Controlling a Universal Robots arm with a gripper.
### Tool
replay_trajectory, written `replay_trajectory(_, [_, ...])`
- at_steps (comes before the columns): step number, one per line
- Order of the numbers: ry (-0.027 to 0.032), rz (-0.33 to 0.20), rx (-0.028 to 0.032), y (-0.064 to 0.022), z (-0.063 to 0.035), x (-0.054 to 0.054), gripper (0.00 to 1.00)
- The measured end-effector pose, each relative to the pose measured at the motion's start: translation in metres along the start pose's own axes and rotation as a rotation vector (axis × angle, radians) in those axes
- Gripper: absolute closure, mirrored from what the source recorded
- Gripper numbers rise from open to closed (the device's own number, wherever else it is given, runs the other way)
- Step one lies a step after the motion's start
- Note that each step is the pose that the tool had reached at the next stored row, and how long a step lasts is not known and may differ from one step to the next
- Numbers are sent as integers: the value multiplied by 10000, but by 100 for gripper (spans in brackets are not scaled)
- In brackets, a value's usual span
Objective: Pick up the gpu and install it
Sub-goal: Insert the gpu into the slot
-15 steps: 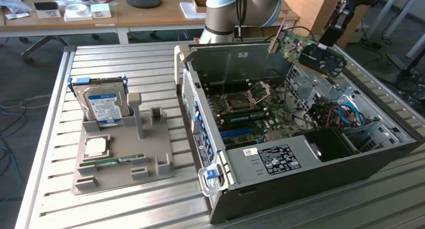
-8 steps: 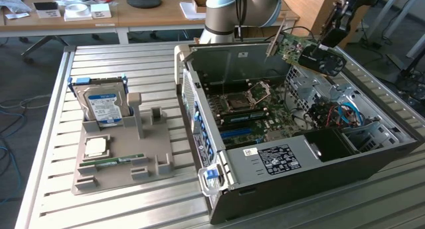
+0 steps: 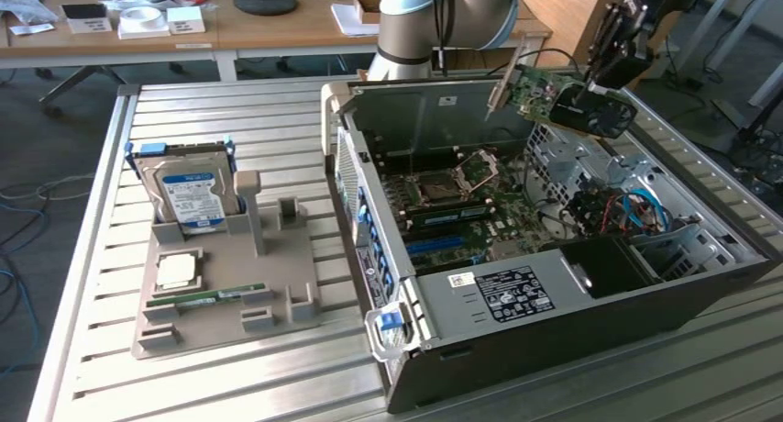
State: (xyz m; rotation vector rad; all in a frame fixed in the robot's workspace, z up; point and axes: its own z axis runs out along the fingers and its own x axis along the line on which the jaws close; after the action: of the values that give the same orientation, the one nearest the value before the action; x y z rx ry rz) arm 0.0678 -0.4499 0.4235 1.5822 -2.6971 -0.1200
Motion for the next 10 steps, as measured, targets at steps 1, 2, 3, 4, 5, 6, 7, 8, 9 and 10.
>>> replay_trajectory(1, [14,-185,-5,0,1,0,73])
replay_trajectory(2, [20,-265,-7,0,1,0,73])
replay_trajectory(3, [73,-1000,-28,0,5,0,73])
replay_trajectory(4, [87,-1178,-33,0,6,0,73])
replay_trajectory(5, [100,-1358,-38,0,7,0,73])
replay_trajectory(6, [112,-1536,-43,0,8,0,73])
replay_trajectory(7, [125,-1727,-48,-1,10,0,73])
replay_trajectory(8, [139,-1907,-54,-1,10,0,73])
replay_trajectory(9, [152,-2087,-58,-1,11,0,73])
replay_trajectory(10, [164,-2266,-64,-1,12,0,73])
